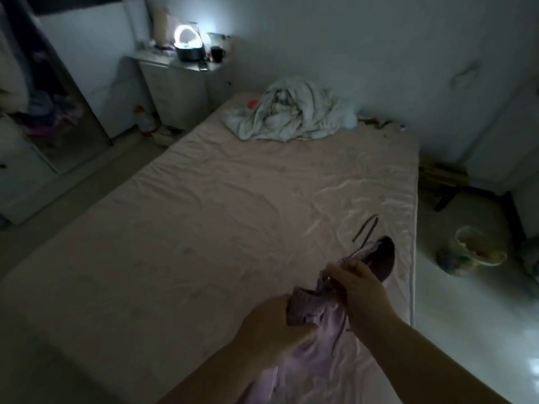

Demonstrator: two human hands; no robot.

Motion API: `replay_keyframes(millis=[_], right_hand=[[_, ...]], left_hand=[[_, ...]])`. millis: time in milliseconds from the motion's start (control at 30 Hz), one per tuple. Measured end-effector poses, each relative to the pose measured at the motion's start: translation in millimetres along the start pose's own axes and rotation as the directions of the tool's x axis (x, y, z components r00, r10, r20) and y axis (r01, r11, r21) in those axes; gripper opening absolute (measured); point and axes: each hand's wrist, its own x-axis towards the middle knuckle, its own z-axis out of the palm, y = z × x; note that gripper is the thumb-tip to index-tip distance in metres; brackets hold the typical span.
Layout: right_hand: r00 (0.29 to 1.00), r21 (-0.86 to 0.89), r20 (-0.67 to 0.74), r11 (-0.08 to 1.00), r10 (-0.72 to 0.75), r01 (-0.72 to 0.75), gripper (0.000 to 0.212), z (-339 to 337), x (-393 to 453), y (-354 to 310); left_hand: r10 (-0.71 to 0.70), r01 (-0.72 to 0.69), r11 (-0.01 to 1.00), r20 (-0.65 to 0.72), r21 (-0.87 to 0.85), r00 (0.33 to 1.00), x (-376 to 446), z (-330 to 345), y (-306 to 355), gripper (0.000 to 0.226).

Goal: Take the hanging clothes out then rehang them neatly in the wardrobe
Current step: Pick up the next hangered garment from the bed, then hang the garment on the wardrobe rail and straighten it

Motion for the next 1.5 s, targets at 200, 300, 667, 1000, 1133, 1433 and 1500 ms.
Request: replay_keyframes(millis=[200, 300, 667, 1000, 1133, 1433, 1500], right_hand=[[0.993, -0.124, 0.11, 0.99, -0.052, 0.066, 0.018, 72.5, -33.7, -11.6], [0.984, -0.194, 0.17, 0.977, -0.059, 0.092, 0.016, 115.7, -49.5, -7.3], [0.933, -0.247, 0.357, 0.957, -0.054, 0.151, 0.013, 331.1, -120.2, 41.8], [0.78, -0.462, 0.525, 0.656, -0.34, 0.597, 0.011, 510.2, -161.2, 57.7], [0.588, -0.616, 0.629, 0.135, -0.509, 0.776, 0.021, 558.1, -144.5, 45.3], [0.439, -0.444, 0.855, 0.048, -0.275, 0.895, 0.039, 721.0, -78.9, 46.2], [0.376, -0.379, 0.892, 0.037, -0.25, 0.925, 0.052, 762.8, -71.9, 45.1]], left_hand=[[0.026, 0.084, 0.949, -0.341, 0.304, 0.94, -30.5, -68.0, -23.6, 0.041], [-0.018, 0.153, 0.947, -0.429, 0.283, 0.903, -47.7, -102.9, -48.4, 0.039], [-0.008, 0.139, 0.981, -0.684, 0.137, 0.73, -138.3, -272.6, -179.8, 0.028], [-0.088, 0.244, 0.968, -0.83, 0.059, 0.551, -205.3, -454.1, -322.8, 0.032], [-0.123, 0.228, 0.974, -0.857, -0.007, 0.5, -226.2, -512.5, -364.5, 0.049], [-0.28, 0.181, 0.958, -0.865, -0.223, 0.417, -252.9, -637.8, -443.9, 0.017], [-0.329, 0.168, 0.944, -0.858, -0.285, 0.394, -261.0, -666.3, -461.4, 0.019]])
